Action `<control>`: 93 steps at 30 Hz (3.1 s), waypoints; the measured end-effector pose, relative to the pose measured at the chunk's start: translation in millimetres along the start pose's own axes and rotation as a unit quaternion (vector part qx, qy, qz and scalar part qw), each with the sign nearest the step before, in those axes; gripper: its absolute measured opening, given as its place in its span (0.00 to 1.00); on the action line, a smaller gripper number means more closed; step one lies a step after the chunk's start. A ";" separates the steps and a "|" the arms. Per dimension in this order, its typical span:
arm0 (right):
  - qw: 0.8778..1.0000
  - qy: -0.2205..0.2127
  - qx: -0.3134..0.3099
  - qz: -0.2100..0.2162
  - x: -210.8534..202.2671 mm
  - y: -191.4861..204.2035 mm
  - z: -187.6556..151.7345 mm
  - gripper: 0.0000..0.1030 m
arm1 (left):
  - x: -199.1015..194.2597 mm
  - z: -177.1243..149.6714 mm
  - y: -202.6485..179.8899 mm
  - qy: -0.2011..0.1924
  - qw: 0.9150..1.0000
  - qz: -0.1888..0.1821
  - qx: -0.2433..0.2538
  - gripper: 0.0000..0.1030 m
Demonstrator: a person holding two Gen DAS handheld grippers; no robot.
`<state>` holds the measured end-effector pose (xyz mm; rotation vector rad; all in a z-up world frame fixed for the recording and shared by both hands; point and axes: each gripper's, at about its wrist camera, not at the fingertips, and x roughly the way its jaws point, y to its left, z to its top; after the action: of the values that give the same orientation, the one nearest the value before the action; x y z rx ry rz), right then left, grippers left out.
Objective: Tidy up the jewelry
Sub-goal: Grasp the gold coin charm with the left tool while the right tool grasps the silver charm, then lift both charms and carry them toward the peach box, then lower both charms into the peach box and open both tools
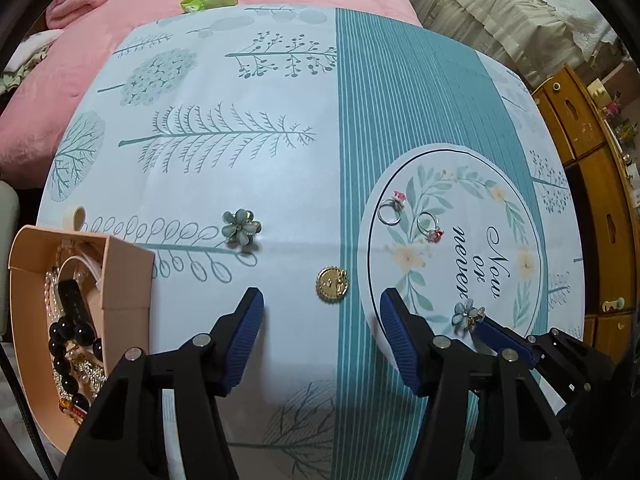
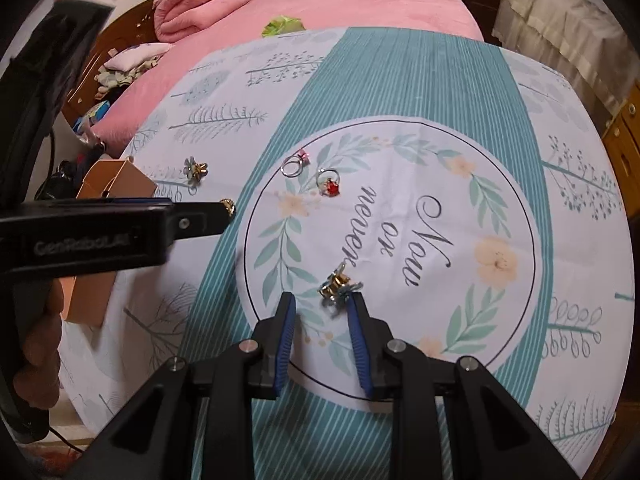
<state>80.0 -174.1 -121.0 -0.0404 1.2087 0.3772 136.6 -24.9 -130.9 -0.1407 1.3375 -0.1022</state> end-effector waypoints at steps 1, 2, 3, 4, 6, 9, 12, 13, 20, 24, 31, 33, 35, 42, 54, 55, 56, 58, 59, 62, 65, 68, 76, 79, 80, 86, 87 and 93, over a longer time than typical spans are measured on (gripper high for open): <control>1.000 -0.001 -0.003 0.000 -0.1 0.0 0.4 0.26 | 1.7 1.1 -1.7 -0.001 1.000 0.002 0.003 0.55; 1.000 -0.002 -0.005 -0.001 0.0 0.2 1.1 0.26 | 3.3 1.8 -4.6 -0.001 1.000 0.004 0.007 0.52; 1.000 -0.003 -0.007 -0.002 0.4 0.6 1.7 0.26 | 4.7 2.0 -6.7 0.000 1.000 0.006 0.013 0.47; 1.000 -0.003 -0.011 -0.004 0.3 1.4 3.0 0.26 | 5.5 2.0 -8.1 0.001 1.000 0.007 0.016 0.45; 1.000 -0.004 -0.012 -0.006 1.3 1.3 3.5 0.26 | 9.5 2.2 -11.8 0.007 1.000 0.009 0.022 0.39; 1.000 -0.007 -0.008 -0.009 2.1 -0.2 3.3 0.19 | 12.5 1.8 -14.4 0.008 1.000 0.014 0.026 0.33; 1.000 -0.007 -0.001 -0.005 2.4 -3.7 3.7 0.14 | 14.7 3.3 -18.9 0.006 0.999 0.021 0.036 0.29; 1.000 -0.007 0.001 -0.002 1.9 -5.0 3.4 0.14 | 15.6 4.1 -20.0 0.005 0.999 0.022 0.037 0.28; 1.000 -0.011 0.004 0.000 0.5 -7.1 0.9 0.12 | 21.2 6.3 -30.1 0.003 0.999 0.029 0.045 0.14; 1.000 -0.009 0.010 0.006 0.3 -8.4 0.3 0.12 | 19.8 3.7 -27.6 0.000 0.999 0.021 0.040 0.13; 1.000 -0.010 0.020 0.009 -5.2 -9.8 -3.9 0.11 | 8.6 -6.2 -17.1 -0.004 0.999 0.014 0.043 0.13; 1.000 -0.011 0.020 0.010 -8.0 -8.7 -4.5 0.10 | 2.7 -8.8 -14.8 -0.006 0.999 0.007 0.043 0.13; 1.000 -0.014 0.018 0.011 -11.0 -6.4 -4.9 0.10 | -5.0 -12.4 -12.8 -0.010 0.999 0.001 0.045 0.13; 1.000 -0.023 0.008 0.012 -22.0 5.9 -6.0 0.01 | -34.1 -29.3 -3.0 -0.022 0.999 -0.013 0.046 0.13; 0.999 -0.038 0.010 0.022 -49.3 12.2 -2.8 0.02 | -101.2 -66.5 39.5 -0.066 0.997 -0.009 0.026 0.13; 0.999 -0.033 0.016 0.026 -48.3 7.8 -2.8 0.02 | -106.3 -70.0 47.0 -0.069 0.997 -0.007 0.019 0.13; 0.999 -0.027 0.020 0.026 -46.6 3.7 -2.9 0.02 | -108.5 -71.6 51.5 -0.071 0.997 -0.006 0.015 0.13; 0.999 -0.020 0.018 0.019 -43.7 -0.9 -4.5 0.05 | -114.0 -76.2 65.9 -0.074 0.997 -0.002 0.000 0.13; 1.000 -0.017 0.016 0.013 -42.5 -2.5 -5.7 0.06 | -115.7 -78.0 73.4 -0.076 0.997 0.001 -0.008 0.13; 1.000 -0.009 0.006 0.005 -36.9 -2.4 -7.5 0.10 | -118.9 -84.0 99.4 -0.077 0.996 0.011 -0.036 0.13; 1.000 -0.009 0.001 0.000 -31.0 1.9 -6.1 0.18 | -117.9 -87.7 118.3 -0.073 0.995 0.016 -0.060 0.13; 1.000 -0.012 0.015 -0.005 -26.5 4.7 -3.4 0.33 | -117.0 -91.3 133.3 -0.069 0.994 0.016 -0.083 0.13; 0.997 -0.005 0.059 -0.040 -3.2 6.0 0.6 0.34 | -114.8 -90.4 144.5 -0.069 0.993 0.015 -0.096 0.13; 0.996 -0.008 0.062 -0.060 1.4 10.1 -0.7 0.34 | -112.6 -88.7 144.8 -0.067 0.993 0.015 -0.096 0.13; 0.996 -0.012 0.060 -0.067 1.9 12.0 -0.9 0.34 | -111.9 -88.5 145.2 -0.066 0.993 0.015 -0.097 0.13; 0.996 -0.019 0.043 -0.079 3.3 18.4 -1.9 0.19 | -107.2 -88.6 150.7 -0.059 0.993 0.014 -0.102 0.13; 0.996 -0.020 0.043 -0.077 2.7 18.4 -2.5 0.19 | -106.6 -88.8 151.4 -0.058 0.993 0.014 -0.101 0.13; 0.998 -0.023 0.051 -0.031 -4.0 19.3 -3.9 0.17 | -105.7 -90.1 158.0 -0.056 0.993 0.015 -0.105 0.13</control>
<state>69.3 -158.0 -115.4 0.0194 1.1762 0.2606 23.7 143.5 -74.9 -0.3007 1.2363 0.0718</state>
